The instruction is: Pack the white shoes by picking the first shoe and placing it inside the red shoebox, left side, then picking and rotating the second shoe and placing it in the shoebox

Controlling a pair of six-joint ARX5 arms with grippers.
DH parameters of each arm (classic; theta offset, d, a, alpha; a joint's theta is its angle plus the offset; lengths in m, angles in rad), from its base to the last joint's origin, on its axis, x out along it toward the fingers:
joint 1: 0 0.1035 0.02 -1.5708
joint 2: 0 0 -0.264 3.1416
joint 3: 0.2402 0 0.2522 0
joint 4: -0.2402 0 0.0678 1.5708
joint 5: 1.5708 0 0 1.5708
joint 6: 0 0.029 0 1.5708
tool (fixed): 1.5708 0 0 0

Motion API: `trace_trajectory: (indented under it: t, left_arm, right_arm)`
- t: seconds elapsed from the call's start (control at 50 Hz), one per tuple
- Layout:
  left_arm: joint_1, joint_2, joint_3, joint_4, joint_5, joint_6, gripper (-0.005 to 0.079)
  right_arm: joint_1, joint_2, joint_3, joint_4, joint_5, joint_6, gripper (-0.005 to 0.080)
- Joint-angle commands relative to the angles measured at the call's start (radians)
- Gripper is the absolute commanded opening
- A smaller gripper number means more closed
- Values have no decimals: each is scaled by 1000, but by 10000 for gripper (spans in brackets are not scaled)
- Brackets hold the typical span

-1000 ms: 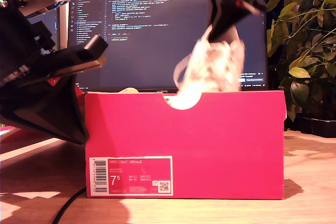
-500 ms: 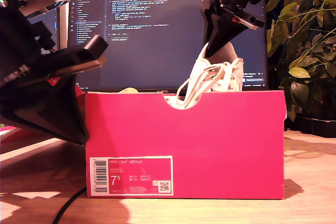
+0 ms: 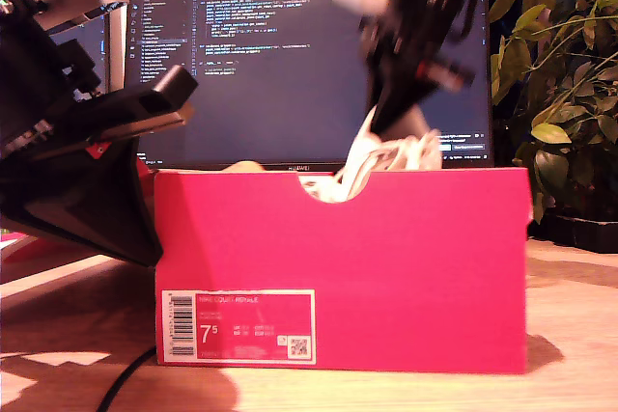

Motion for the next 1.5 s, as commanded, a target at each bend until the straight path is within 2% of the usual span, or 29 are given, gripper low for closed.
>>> trace_trajectory:
  t: [0.0, 0.3, 0.5, 0.66, 0.82, 1.06, 1.18, 1.36, 1.38, 1.42, 1.44, 1.48]
  left_arm:
    - [0, 7, -2, 11, -2, 4, -19]
    - [0, 7, -2, 14, 4, -4, -19]
    - [5, 7, -2, 33, 13, -3, -19]
    - [5, 7, -1, 34, 8, -3, -19]
    - [5, 7, -1, 35, -22, -3, -19]
    - [5, 7, -1, 34, -22, -3, -19]
    - [5, 7, -1, 34, -22, -3, -19]
    - [5, 6, -1, 34, -61, -3, -19]
    - [5, 6, -1, 34, -64, -3, -19]
    - [5, 1, -1, 34, -70, -2, -19]
    - [5, 0, -1, 34, -73, -2, -19]
    - [5, -7, -1, 33, -79, -2, -19]
  right_arm:
    - [16, 12, 18, 6, -19, -13, -11]
    - [9, 33, 18, 43, -24, -12, -11]
    - [-1, 34, 18, 83, -24, 48, -7]
    - [-3, 34, 18, 87, -23, 52, 41]
    - [-3, 34, 18, 88, -23, 53, 144]
    - [-3, 34, 18, 90, 3, 70, 169]
    - [-3, 34, 19, 89, 18, 73, 216]
    - [14, 23, 20, 104, 121, 244, 212]
    - [17, 21, 20, 113, 135, 352, 212]
    - [20, 19, 20, 131, 159, 371, 212]
    - [21, 16, 20, 140, 170, 494, 212]
    - [23, 13, 21, 163, 183, 592, 212]
